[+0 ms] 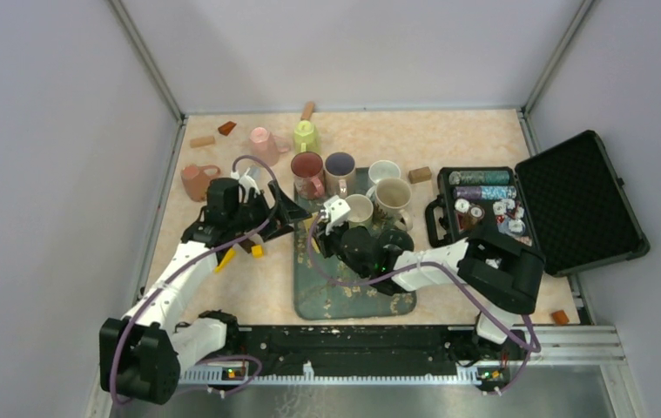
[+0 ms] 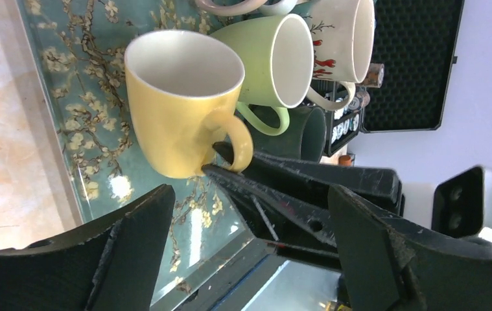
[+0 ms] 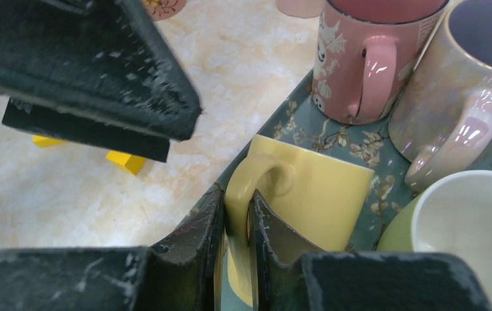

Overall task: Turn the mug right side up
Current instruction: Place the cup on the tray.

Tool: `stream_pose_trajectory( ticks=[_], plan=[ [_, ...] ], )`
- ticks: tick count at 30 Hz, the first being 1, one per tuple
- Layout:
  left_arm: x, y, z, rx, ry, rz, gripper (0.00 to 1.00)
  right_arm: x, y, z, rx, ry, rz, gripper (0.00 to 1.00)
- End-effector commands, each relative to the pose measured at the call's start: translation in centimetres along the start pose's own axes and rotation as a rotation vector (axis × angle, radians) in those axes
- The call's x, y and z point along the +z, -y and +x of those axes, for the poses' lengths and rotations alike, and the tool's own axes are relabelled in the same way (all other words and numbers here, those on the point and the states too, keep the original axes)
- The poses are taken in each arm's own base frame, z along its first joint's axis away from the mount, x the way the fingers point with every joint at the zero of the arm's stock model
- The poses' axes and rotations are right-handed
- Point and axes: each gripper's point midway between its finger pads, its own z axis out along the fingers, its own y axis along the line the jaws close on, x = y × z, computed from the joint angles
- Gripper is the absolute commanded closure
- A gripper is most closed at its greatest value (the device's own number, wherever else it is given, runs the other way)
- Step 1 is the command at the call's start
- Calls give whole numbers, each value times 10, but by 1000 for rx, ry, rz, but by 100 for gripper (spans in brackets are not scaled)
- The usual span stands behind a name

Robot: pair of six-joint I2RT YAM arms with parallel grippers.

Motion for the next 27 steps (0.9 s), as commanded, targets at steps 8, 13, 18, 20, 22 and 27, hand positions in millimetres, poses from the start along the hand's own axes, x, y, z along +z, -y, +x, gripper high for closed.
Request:
stream_pose_trajectory(
  ticks=[8, 13, 18, 20, 22, 27],
  plan=[
    [17, 0, -7, 18, -49, -29, 27, 2, -32, -49, -50, 196, -54, 100],
    [24, -5, -11, 31, -65, -54, 37, 5, -40, -40, -100, 169, -73, 100],
    [29, -10, -7, 37, -102, -62, 44, 9, -44, -33, -148, 151, -74, 100],
    [30, -14, -2, 31, -116, -71, 45, 11, -45, -31, -157, 144, -76, 100],
    [32, -17, 1, 28, -125, -73, 46, 12, -46, -31, -159, 142, -80, 100],
    [34, -20, 7, 33, -150, -75, 56, 14, -46, -25, -165, 120, -82, 100]
  ],
)
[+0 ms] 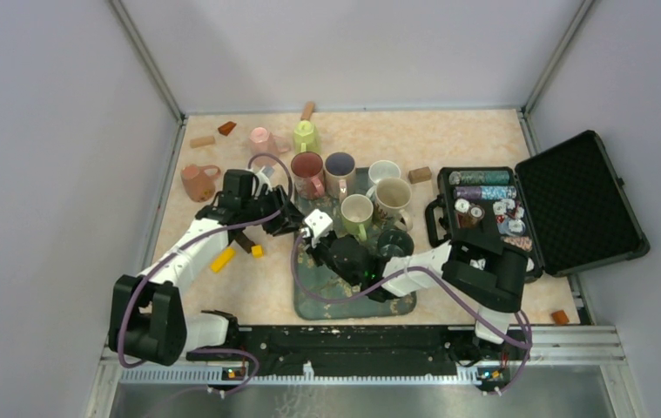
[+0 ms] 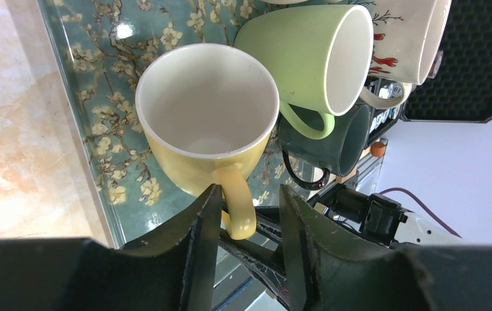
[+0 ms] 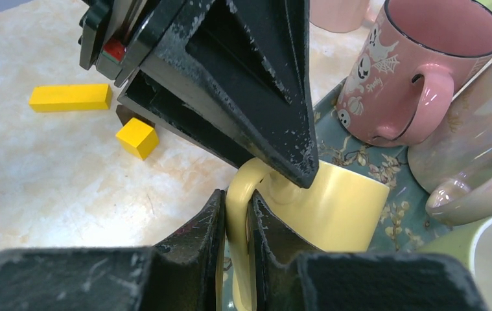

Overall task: Turn the mug right side up
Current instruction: Place the cup on the tray.

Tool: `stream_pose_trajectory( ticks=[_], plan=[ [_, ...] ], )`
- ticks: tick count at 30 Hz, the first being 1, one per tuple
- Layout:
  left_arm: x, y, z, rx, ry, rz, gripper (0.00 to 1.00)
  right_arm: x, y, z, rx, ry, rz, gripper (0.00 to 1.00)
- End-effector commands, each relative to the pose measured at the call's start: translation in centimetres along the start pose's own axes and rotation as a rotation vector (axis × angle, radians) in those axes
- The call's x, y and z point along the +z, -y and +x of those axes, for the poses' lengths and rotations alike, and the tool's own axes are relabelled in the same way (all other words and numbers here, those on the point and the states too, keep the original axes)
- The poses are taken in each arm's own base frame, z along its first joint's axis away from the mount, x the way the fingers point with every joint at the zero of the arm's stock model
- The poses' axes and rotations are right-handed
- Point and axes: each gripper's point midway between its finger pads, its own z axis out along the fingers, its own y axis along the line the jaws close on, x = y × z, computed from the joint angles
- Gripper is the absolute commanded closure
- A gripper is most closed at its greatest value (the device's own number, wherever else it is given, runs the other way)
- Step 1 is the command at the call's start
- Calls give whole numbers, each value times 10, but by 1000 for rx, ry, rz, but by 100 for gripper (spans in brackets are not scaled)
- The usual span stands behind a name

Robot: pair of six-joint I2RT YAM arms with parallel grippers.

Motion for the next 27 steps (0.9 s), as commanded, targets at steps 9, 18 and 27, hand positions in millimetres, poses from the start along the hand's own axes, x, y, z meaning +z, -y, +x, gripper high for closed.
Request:
stream_pose_trajectory(
  ticks=[9, 18, 27],
  plan=[
    [7, -4, 12, 42, -37, -10, 76, 10, -9, -38, 22, 99, -11, 100],
    [4, -3, 4, 87, -2, -24, 100, 9, -12, -33, 64, 48, -21, 85],
    [-3, 7, -12, 173, 68, -31, 100, -6, -15, -33, 127, -8, -56, 56]
  ],
)
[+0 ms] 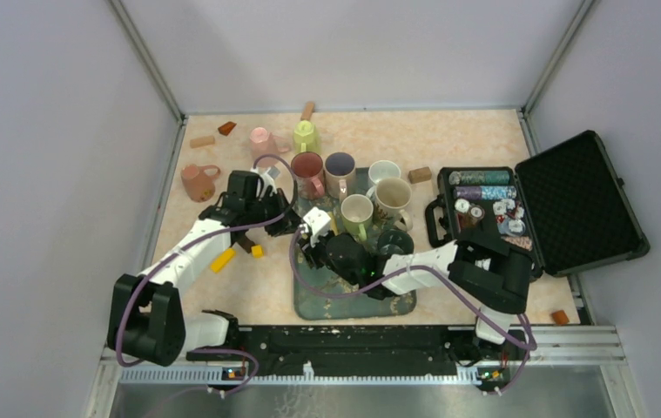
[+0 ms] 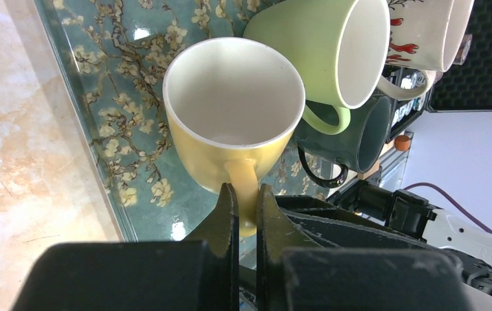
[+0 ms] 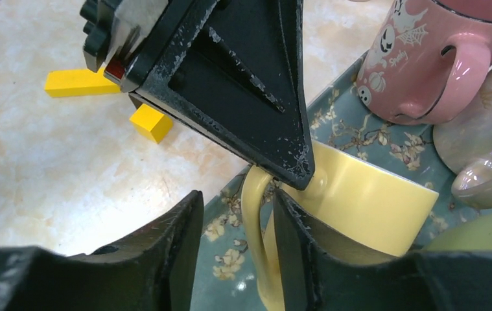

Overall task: Turn the mug right side up
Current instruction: Place the cup on the tray.

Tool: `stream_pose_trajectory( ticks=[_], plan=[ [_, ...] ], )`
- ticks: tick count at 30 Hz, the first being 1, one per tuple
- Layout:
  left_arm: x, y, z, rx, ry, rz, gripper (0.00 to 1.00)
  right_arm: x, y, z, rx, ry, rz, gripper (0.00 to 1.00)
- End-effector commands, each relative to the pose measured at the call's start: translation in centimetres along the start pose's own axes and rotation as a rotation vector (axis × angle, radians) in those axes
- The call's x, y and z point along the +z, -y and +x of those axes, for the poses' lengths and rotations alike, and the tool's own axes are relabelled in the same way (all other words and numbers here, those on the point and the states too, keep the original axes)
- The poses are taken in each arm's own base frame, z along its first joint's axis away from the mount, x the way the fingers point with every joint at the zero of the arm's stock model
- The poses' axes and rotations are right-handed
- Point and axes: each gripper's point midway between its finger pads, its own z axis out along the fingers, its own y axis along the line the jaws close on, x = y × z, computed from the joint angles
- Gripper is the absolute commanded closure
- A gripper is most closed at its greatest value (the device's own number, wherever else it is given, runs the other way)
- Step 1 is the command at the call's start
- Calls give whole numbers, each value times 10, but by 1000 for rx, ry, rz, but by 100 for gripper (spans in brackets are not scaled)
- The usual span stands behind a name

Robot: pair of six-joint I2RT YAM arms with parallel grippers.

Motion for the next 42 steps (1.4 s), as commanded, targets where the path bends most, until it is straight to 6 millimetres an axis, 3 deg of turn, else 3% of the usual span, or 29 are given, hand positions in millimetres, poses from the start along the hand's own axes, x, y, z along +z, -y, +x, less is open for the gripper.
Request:
stream_pose_trajectory(
  ticks=[1, 11, 23, 32, 42],
  plan=[
    [-9, 12, -20, 115, 89, -5, 100, -10, -10, -43, 82, 70, -41, 54],
    [-17, 24, -30, 218, 165, -29, 100, -39, 1, -58, 152, 38, -78, 36],
    [-21, 37, -30, 363, 313, -72, 100, -106, 39, -92, 316, 39, -50, 26],
    [-17, 25, -6, 421, 425, -127, 100, -112, 47, -103, 345, -1, -36, 22],
    [-5, -6, 17, 465, 468, -224, 100, -102, 48, -95, 351, -41, -42, 20]
  ],
)
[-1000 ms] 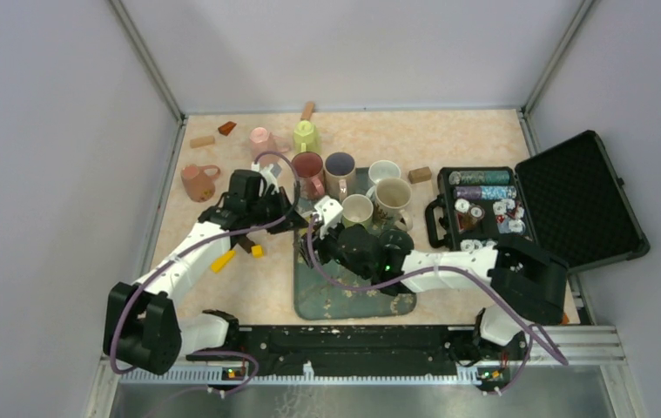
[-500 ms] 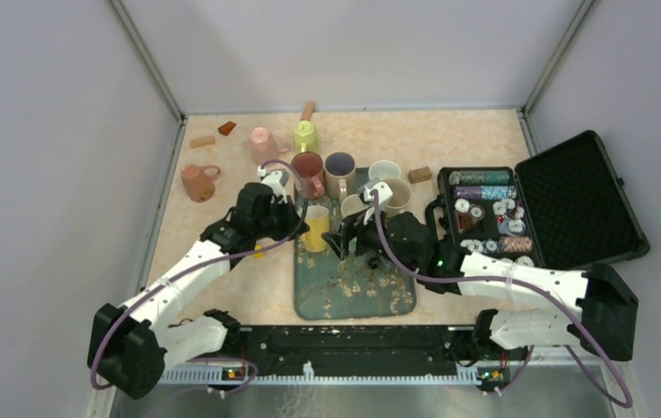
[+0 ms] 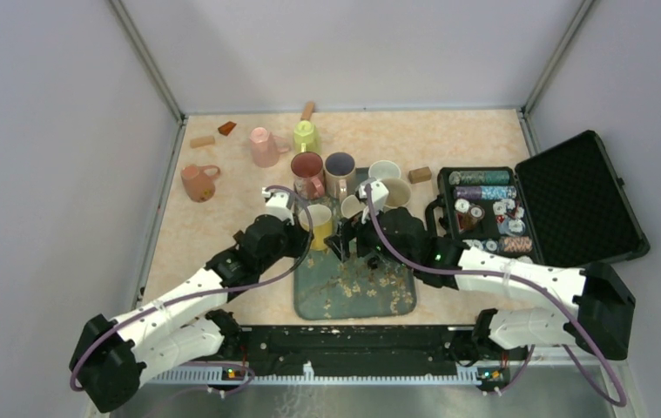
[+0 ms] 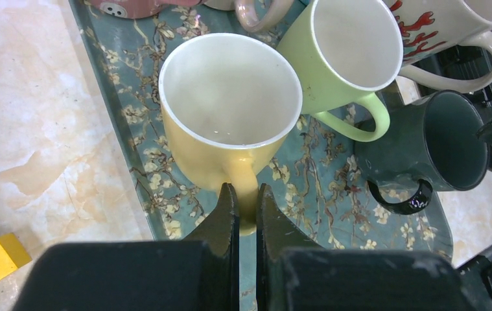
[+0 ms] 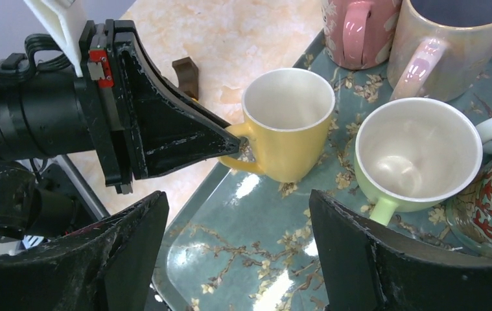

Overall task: Turn the mug right side up
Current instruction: Place the cup on the tray.

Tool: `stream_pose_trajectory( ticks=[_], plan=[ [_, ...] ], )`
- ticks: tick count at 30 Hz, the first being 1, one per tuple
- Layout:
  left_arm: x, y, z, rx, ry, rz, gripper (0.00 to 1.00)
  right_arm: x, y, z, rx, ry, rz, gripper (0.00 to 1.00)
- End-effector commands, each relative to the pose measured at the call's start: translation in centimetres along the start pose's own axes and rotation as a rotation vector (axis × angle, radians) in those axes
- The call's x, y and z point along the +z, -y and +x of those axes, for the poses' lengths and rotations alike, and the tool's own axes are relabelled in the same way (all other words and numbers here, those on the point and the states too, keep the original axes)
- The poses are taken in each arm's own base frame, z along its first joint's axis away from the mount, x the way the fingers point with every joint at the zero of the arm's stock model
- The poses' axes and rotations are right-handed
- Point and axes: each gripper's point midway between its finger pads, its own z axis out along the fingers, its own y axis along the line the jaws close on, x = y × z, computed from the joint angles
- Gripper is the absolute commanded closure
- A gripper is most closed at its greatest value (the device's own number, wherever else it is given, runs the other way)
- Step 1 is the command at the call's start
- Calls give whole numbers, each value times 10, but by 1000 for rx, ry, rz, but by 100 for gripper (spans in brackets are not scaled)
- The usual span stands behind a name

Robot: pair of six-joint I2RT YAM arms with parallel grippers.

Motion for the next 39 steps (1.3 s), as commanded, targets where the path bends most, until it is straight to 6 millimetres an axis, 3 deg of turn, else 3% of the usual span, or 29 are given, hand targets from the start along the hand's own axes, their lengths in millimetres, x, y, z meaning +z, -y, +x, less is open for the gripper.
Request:
stream_pose_trajectory(
  ticks=[1, 13, 21, 28, 32, 36, 39],
  plan=[
    [5, -18, 2, 31, 57, -100, 100, 5, -6, -23, 29, 35, -23, 20],
    [19, -43, 15, 76, 37, -236, 100, 13, -3, -27, 19, 19, -25, 18],
    [28, -47, 21, 62, 9, -272, 85, 12, -1, -25, 20, 9, -21, 17],
    [24, -39, 17, 54, 11, -240, 59, 12, 0, -24, 16, 6, -18, 14],
    [14, -34, 13, 34, -5, -230, 48, 10, 0, -25, 11, 5, -20, 11],
    [3, -31, 12, 18, -25, -218, 30, 9, 1, -29, 5, 10, -17, 5],
    [-10, -24, 0, -2, -25, -207, 18, 8, 3, -32, 6, 11, -8, 1]
  ],
)
